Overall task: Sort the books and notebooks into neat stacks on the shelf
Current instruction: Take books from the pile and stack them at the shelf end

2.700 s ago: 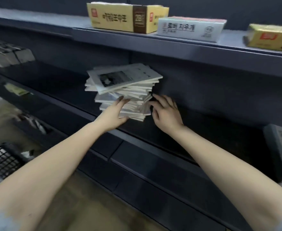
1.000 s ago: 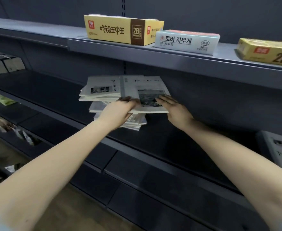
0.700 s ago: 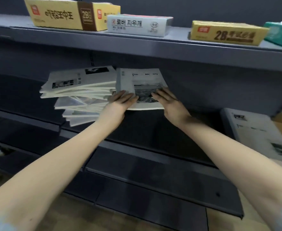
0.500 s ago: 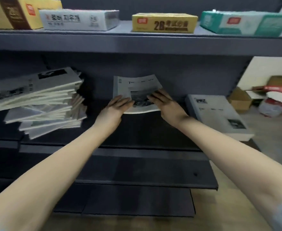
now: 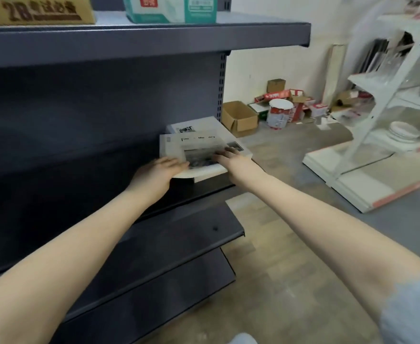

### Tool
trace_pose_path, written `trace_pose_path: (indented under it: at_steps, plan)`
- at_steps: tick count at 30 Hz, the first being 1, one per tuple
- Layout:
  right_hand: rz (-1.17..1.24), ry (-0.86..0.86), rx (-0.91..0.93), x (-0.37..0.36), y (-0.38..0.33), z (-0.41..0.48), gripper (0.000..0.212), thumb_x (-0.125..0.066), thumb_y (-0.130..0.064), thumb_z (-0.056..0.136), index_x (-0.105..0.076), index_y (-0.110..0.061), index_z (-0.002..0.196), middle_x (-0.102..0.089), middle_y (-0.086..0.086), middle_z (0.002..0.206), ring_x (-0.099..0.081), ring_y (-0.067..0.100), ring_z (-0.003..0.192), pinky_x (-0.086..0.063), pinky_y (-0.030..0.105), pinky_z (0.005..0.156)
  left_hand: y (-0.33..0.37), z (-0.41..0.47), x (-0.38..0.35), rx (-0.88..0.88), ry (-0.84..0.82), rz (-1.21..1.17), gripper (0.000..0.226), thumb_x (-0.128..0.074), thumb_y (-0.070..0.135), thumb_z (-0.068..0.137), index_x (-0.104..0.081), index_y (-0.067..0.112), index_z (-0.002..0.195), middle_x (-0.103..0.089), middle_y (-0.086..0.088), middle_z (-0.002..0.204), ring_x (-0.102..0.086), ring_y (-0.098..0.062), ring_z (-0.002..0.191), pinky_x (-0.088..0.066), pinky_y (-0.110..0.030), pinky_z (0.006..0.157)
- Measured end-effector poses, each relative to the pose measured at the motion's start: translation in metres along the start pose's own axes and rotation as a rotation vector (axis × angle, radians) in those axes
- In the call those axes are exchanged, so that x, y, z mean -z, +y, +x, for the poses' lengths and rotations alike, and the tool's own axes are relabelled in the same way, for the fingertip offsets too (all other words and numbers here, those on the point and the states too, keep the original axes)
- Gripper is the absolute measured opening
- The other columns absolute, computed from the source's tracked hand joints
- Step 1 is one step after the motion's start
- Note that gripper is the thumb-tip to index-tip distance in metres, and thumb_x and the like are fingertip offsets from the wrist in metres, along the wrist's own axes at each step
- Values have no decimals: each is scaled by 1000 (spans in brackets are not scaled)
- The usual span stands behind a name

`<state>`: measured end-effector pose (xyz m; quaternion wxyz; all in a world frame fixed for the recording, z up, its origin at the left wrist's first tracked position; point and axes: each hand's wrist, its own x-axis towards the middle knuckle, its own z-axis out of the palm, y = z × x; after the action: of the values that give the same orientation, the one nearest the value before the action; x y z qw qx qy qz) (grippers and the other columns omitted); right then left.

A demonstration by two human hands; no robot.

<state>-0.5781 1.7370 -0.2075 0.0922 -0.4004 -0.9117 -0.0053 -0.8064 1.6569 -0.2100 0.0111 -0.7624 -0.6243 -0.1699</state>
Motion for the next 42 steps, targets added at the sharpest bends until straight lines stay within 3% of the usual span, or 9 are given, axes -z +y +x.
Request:
trace_pose_path:
  at_steps: [4,8,10,15,22,27,32,37,42]
  plan:
    - [11,-121,-92,-10,26,-34,66,-42,7,87,-28,-17,147,-27,8,153,-27,27,139,-36,38,106,25,9,-25,-89,-131,77,62,-31,-5,96,-28,31,147,-25,2,155,-19,-22,143,-23,-32,112]
    - [20,-165,-196,-20,43,-60,72,-55,-35,92,-19,-14,150,-14,7,158,-18,22,144,-26,32,111,36,14,-44,-68,-195,63,52,-36,11,101,-25,29,148,-21,-4,156,-15,-26,144,-20,-33,113]
    - [27,-163,-214,-20,49,-69,73,-51,-42,93,-16,-14,151,-12,7,158,-15,21,145,-21,30,114,38,19,-48,-39,-215,38,52,-42,16,100,-25,30,148,-21,-4,156,-14,-25,144,-19,-33,114]
    - [123,-131,-314,-19,60,-70,51,-37,-31,101,-25,-15,149,-21,8,156,-28,27,139,-31,35,107,52,32,-43,-22,-278,77,59,-47,40,96,-26,25,149,-24,-7,155,-17,-28,143,-21,-35,114]
    - [164,-56,-322,-30,52,-61,50,-32,-27,102,-21,-13,149,-13,8,158,-28,31,139,-36,39,105,60,49,-40,-14,-350,220,68,-47,52,91,-27,20,147,-36,-9,146,-33,-31,134,-35,-37,103]
    - [243,-14,-383,-40,52,-44,49,-31,-20,101,-22,-23,149,-13,7,157,-23,32,140,-33,42,108,59,62,-42,11,-342,174,72,-51,54,88,-30,19,146,-39,-10,145,-35,-30,133,-33,-37,105]
    - [93,-104,-439,-37,63,-23,57,-32,-11,96,-18,-28,149,-8,0,159,-6,35,144,-19,53,113,57,72,-46,41,-282,135,74,-54,59,83,-36,21,144,-38,-8,146,-32,-27,136,-26,-45,110]
    - [99,-159,-446,-31,74,-2,62,-36,-6,93,-20,-29,148,-8,-3,159,-6,32,145,-19,49,115,57,86,-56,79,-244,122,72,-47,60,87,-38,15,142,-43,-10,142,-37,-29,132,-36,-40,105]
    - [183,-162,-381,-26,85,18,64,-43,0,90,-27,-23,147,-13,1,158,-27,28,140,-34,37,108,59,97,-58,126,-197,106,67,-48,54,90,-41,10,140,-47,-11,137,-40,-27,129,-37,-35,102]
